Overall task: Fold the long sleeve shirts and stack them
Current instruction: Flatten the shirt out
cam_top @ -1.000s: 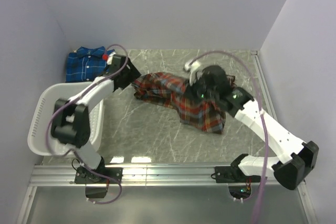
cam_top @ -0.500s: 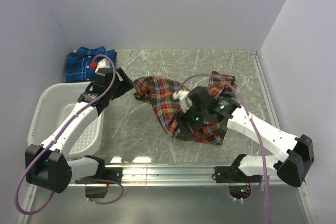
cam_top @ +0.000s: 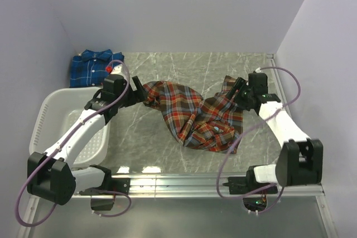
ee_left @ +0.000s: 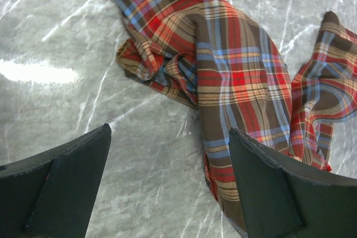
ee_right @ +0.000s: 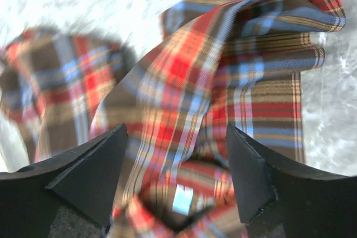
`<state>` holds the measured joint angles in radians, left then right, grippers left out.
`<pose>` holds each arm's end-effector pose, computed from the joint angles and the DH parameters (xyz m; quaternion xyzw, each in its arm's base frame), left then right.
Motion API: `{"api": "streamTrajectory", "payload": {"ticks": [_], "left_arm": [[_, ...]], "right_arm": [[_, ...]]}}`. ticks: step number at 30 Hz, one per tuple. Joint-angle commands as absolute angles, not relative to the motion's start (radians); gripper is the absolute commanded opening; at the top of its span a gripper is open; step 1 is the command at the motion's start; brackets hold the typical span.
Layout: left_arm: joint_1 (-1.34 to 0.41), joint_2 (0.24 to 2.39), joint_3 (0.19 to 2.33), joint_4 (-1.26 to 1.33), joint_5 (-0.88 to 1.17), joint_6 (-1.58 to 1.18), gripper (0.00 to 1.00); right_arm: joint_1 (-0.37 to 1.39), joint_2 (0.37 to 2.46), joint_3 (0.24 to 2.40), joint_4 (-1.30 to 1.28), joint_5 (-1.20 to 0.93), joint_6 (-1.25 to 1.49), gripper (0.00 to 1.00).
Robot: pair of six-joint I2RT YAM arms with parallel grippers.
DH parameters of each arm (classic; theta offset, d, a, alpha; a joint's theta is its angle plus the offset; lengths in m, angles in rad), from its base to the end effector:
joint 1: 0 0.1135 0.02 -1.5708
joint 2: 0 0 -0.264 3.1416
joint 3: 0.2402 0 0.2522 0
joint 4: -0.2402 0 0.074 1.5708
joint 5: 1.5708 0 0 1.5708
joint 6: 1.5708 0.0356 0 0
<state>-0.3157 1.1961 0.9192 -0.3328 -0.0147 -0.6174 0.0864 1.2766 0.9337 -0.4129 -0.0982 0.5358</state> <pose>0.2523 -0.0819 0.2872 -0.1366 0.8761 -0.2021 0.4158 0.2726 0.0271 0.2652 0.1854 0.8983 0.1641 0.3630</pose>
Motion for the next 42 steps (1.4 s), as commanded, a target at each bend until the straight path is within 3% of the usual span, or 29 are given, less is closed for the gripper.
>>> {"api": "streamTrajectory", "payload": {"ticks": [1, 7, 10, 16, 18, 23, 30, 42], "left_arm": [[-0.319, 1.206, 0.913, -0.259, 0.031, -0.557, 0.93], [-0.319, 1.221, 0.878, -0.241, 0.003, -0.523, 0.92], [-0.319, 1.226, 0.884, -0.252, -0.030, -0.514, 0.92], [-0.319, 1.224, 0.885, -0.259, -0.060, -0.518, 0.91], [-0.319, 1.226, 0.890, -0.268, -0.074, -0.517, 0.91], [-0.319, 1.215, 0.891, -0.273, -0.109, -0.523, 0.91], [-0.311, 1.201, 0.894, -0.279, -0.144, -0.535, 0.91], [-0.302, 1.149, 0.995, -0.377, -0.199, -0.577, 0.91]], "right_arm": [[0.052, 1.380, 0.913, -0.230, -0.127, 0.684, 0.77], [0.022, 1.538, 0.954, -0.123, -0.132, 0.716, 0.67], [0.014, 1.597, 1.014, -0.114, -0.123, 0.704, 0.36], [0.011, 1.637, 1.219, -0.215, -0.042, 0.580, 0.06], [0.009, 1.643, 1.270, -0.244, -0.002, 0.548, 0.01], [0.005, 1.649, 1.377, -0.253, 0.003, 0.493, 0.00], [0.060, 1.531, 1.404, -0.225, -0.229, 0.355, 0.00], [0.578, 1.197, 1.299, -0.415, -0.684, 0.126, 0.00]]}}
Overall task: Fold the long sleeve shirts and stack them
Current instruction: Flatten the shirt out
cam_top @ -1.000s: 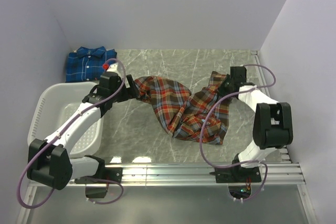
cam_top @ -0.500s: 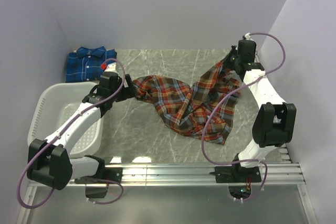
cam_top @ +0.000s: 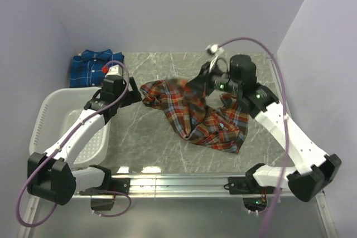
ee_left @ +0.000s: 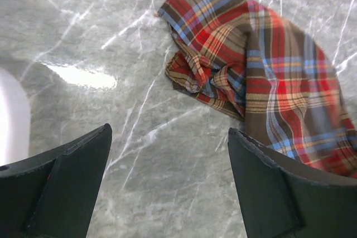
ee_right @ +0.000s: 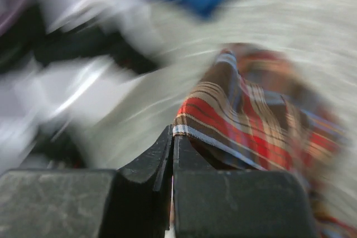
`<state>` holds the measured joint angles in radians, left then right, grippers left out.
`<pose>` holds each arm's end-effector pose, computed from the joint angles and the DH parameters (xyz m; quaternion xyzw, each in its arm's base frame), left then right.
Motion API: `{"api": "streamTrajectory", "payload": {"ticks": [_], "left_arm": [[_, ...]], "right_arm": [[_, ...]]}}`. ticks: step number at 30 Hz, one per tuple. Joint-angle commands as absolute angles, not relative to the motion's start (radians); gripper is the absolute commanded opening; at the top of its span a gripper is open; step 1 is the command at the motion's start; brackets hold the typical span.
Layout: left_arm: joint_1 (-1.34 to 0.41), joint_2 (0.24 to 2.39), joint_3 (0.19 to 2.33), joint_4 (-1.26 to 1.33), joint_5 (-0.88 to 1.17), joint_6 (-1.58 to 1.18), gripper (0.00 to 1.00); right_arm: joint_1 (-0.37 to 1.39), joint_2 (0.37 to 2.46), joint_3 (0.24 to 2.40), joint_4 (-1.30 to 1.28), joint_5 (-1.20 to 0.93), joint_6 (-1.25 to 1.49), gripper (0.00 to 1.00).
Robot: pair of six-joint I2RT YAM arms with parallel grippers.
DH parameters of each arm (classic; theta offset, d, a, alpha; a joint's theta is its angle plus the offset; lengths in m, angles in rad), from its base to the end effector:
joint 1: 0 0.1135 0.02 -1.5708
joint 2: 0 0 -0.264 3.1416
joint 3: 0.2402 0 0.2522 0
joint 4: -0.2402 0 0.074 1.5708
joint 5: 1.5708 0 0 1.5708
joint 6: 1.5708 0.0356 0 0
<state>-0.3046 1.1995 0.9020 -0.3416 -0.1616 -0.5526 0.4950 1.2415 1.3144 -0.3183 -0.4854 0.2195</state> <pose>0.2532 -0.0736 0.2800 -0.1461 0.8792 -0.1205 0.4372 0.2358 0.1461 0.4154 -0.2515 0.7377 0.3863 0.4933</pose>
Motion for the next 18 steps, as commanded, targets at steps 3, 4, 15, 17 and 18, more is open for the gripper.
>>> {"api": "streamTrajectory", "payload": {"ticks": [3, 4, 15, 17, 18], "left_arm": [[-0.302, 1.123, 1.072, -0.432, -0.224, -0.571, 0.91], [-0.302, 1.109, 1.090, -0.446, -0.236, -0.569, 0.91], [-0.308, 1.098, 1.154, -0.509, -0.155, -0.589, 0.91], [-0.324, 1.115, 1.155, -0.508, -0.137, -0.597, 0.91], [-0.334, 1.126, 1.158, -0.505, -0.123, -0.600, 0.92]], "right_arm": [[0.754, 1.174, 1.299, -0.532, -0.758, 0.068, 0.01], [0.790, 1.173, 1.298, -0.567, -0.756, 0.051, 0.02], [0.873, 1.169, 1.149, -0.825, -0.380, 0.078, 0.73], [0.781, 1.134, 1.143, -0.789, -0.238, 0.165, 0.77], [0.731, 1.125, 1.135, -0.775, -0.215, 0.198, 0.80]]}}
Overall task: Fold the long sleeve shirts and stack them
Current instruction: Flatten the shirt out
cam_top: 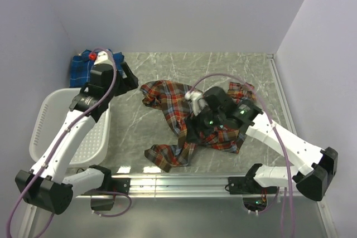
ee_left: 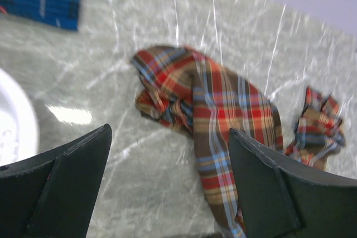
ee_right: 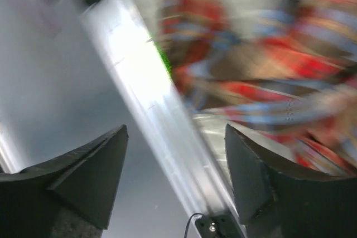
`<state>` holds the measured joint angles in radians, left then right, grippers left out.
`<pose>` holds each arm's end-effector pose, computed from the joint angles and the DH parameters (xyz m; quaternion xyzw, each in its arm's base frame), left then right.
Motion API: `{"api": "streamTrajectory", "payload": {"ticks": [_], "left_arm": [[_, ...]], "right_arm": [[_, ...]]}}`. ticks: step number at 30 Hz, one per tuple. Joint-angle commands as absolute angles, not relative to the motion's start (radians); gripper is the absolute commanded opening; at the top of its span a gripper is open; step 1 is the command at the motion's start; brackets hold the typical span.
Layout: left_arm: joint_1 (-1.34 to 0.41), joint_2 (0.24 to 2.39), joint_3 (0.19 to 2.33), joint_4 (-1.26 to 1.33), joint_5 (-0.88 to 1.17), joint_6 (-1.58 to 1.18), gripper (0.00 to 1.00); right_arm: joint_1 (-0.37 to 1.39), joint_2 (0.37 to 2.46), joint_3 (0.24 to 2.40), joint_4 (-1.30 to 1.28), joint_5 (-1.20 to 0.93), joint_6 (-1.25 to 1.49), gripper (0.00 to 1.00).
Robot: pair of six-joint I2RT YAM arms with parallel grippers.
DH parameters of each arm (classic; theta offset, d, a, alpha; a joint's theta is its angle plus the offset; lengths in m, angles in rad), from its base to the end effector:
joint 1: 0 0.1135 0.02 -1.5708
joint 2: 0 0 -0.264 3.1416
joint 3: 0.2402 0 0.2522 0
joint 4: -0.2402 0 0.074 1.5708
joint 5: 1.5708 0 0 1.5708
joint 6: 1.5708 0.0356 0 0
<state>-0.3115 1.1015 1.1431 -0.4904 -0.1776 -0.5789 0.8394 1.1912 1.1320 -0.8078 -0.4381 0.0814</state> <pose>0.2314 -0.0679 0.3718 -0.1592 0.8296 -0.1604 0.5106 0.1484 0.1880 0.3231 -0.4086 0.8236 0.3322 0.2108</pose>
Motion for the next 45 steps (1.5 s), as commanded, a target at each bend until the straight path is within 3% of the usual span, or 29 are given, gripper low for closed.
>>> {"api": "streamTrajectory", "payload": {"ticks": [1, 5, 8, 12, 23, 34, 37, 40, 43, 44, 45], "left_arm": [[-0.344, 1.155, 1.164, -0.503, -0.118, -0.601, 0.92], [-0.455, 1.261, 1.248, -0.505, -0.120, -0.614, 0.91], [-0.544, 1.383, 1.351, -0.520, -0.153, -0.606, 0.91], [-0.623, 1.582, 1.491, -0.541, -0.202, -0.610, 0.91], [-0.820, 2.077, 2.004, -0.704, -0.322, -0.620, 0.88], [-0.897, 2.333, 2.141, -0.721, -0.428, -0.581, 0.83], [-0.900, 2.352, 2.119, -0.710, -0.480, -0.578, 0.77], [-0.900, 2.350, 2.086, -0.703, -0.529, -0.583, 0.63], [-0.896, 2.297, 2.022, -0.686, -0.575, -0.623, 0.31], [-0.891, 2.266, 1.988, -0.666, -0.589, -0.638, 0.16], [-0.887, 2.194, 1.955, -0.649, -0.594, -0.646, 0.10]], "right_arm": [[0.676, 1.111, 1.126, -0.759, -0.166, 0.228, 0.81], [0.390, 1.127, 1.080, -0.669, -0.002, 0.372, 0.90], [0.222, 1.186, 1.023, -0.571, -0.008, 0.492, 0.90], [0.123, 1.293, 0.999, -0.453, -0.005, 0.620, 0.89], [0.020, 1.580, 1.039, -0.327, 0.017, 0.724, 0.81], [0.017, 1.669, 1.011, -0.265, -0.026, 0.738, 0.79], [0.017, 1.692, 1.011, -0.252, -0.041, 0.741, 0.79], [0.017, 1.707, 1.005, -0.233, -0.046, 0.745, 0.78], [0.015, 1.720, 1.005, -0.224, -0.045, 0.746, 0.76], [0.012, 1.723, 1.008, -0.224, -0.040, 0.746, 0.72], [0.009, 1.727, 1.009, -0.224, -0.035, 0.747, 0.69]]}}
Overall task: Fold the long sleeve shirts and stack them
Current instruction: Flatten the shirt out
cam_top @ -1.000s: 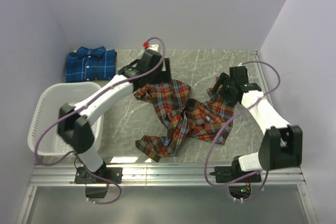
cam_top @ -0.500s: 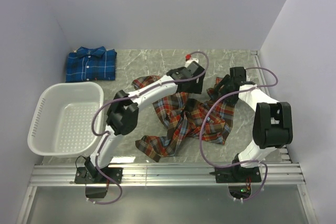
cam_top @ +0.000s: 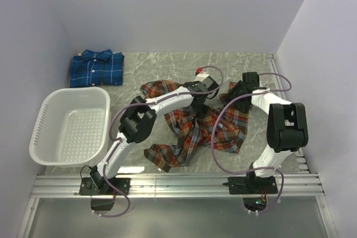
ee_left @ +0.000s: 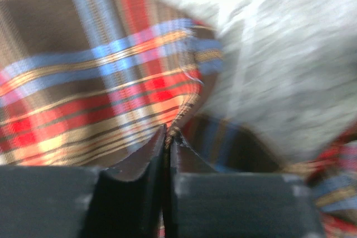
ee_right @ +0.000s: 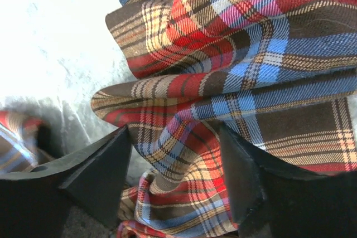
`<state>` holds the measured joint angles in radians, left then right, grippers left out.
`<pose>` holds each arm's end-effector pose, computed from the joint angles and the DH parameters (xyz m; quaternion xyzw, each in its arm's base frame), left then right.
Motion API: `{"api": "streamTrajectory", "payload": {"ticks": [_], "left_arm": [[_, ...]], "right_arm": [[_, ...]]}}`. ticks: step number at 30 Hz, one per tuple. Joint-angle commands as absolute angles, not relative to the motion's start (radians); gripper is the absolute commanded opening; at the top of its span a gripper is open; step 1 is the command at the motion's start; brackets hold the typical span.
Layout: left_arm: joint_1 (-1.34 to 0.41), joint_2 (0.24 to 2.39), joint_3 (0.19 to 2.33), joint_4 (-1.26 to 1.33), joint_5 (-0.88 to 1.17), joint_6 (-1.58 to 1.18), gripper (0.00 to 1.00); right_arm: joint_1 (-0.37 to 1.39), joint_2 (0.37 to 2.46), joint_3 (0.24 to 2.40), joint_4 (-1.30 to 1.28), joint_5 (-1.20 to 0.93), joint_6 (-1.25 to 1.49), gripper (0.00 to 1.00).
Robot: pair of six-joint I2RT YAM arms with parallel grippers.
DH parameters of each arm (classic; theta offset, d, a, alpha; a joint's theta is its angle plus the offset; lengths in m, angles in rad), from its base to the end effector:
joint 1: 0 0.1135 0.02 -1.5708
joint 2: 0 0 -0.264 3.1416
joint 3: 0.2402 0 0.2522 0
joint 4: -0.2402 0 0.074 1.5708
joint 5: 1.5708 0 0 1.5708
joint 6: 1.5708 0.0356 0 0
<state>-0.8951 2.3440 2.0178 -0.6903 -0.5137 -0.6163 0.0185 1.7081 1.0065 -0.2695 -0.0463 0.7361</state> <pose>0.3332 -0.3877 0.1915 0.0604 0.9309 -0.0037 0.3602 0.3437 0.0080 0.1723 0.3290 0.8967 0.1293 0.2664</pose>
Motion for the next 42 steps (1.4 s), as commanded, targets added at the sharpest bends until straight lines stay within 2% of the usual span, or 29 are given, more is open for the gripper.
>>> {"api": "streamTrajectory", "payload": {"ticks": [1, 2, 4, 5, 7, 8, 11, 14, 20, 24, 27, 28, 30, 31, 34, 36, 39, 42], "left_arm": [[-0.868, 2.153, 1.892, -0.638, -0.600, -0.655, 0.06], [-0.855, 2.111, 1.861, -0.631, -0.606, -0.675, 0.00], [-0.806, 1.975, 1.753, -0.621, -0.608, -0.696, 0.01], [-0.787, 1.876, 1.711, -0.608, -0.594, -0.713, 0.01], [-0.732, 1.774, 1.587, -0.594, -0.571, -0.726, 0.01], [-0.715, 1.678, 1.550, -0.589, -0.558, -0.735, 0.00], [-0.670, 1.507, 1.415, -0.597, -0.526, -0.765, 0.01], [-0.644, 1.357, 1.281, -0.630, -0.497, -0.834, 0.01], [-0.640, 1.197, 1.065, -0.791, -0.389, -0.962, 0.01], [-0.638, 1.126, 0.950, -0.863, -0.292, -0.999, 0.03], [-0.640, 1.049, 0.905, -0.913, -0.249, -1.014, 0.06], [-0.638, 1.031, 0.897, -0.925, -0.244, -1.023, 0.07], [-0.640, 0.990, 0.864, -0.949, -0.209, -1.022, 0.08], [-0.640, 0.977, 0.850, -0.954, -0.192, -1.025, 0.08], [-0.638, 0.937, 0.790, -0.957, -0.115, -1.029, 0.12], [-0.640, 0.917, 0.756, -0.960, -0.107, -1.035, 0.15], [-0.640, 0.894, 0.771, -0.980, -0.121, -1.040, 0.21], [-0.640, 0.882, 0.814, -1.003, -0.150, -1.035, 0.30]], "right_arm": [[0.005, 1.729, 1.014, -0.221, -0.031, 0.752, 0.66], [0.005, 1.732, 1.022, -0.222, -0.029, 0.755, 0.57], [-0.037, 1.747, 1.044, -0.222, -0.035, 0.768, 0.48], [-0.055, 1.759, 1.057, -0.224, -0.040, 0.773, 0.34], [-0.069, 1.775, 1.083, -0.227, -0.038, 0.787, 0.22], [-0.083, 1.781, 1.112, -0.235, -0.026, 0.791, 0.11], [-0.107, 1.805, 1.179, -0.258, -0.002, 0.804, 0.01], [-0.146, 1.807, 1.223, -0.270, -0.002, 0.828, 0.00], [-0.170, 1.775, 1.292, -0.325, 0.071, 0.804, 0.00], [-0.152, 1.704, 1.263, -0.334, 0.097, 0.778, 0.11], [-0.101, 1.632, 1.232, -0.348, 0.115, 0.714, 0.25], [-0.054, 1.614, 1.218, -0.356, 0.124, 0.697, 0.36], [-0.005, 1.559, 1.209, -0.362, 0.146, 0.643, 0.49], [0.039, 1.543, 1.204, -0.382, 0.158, 0.634, 0.58], [0.168, 1.493, 1.195, -0.400, 0.222, 0.586, 0.70], [0.251, 1.468, 1.183, -0.370, 0.177, 0.499, 0.71], [0.308, 1.502, 1.199, -0.331, -0.015, 0.416, 0.71], [0.339, 1.574, 1.226, -0.373, -0.060, 0.393, 0.70]]}}
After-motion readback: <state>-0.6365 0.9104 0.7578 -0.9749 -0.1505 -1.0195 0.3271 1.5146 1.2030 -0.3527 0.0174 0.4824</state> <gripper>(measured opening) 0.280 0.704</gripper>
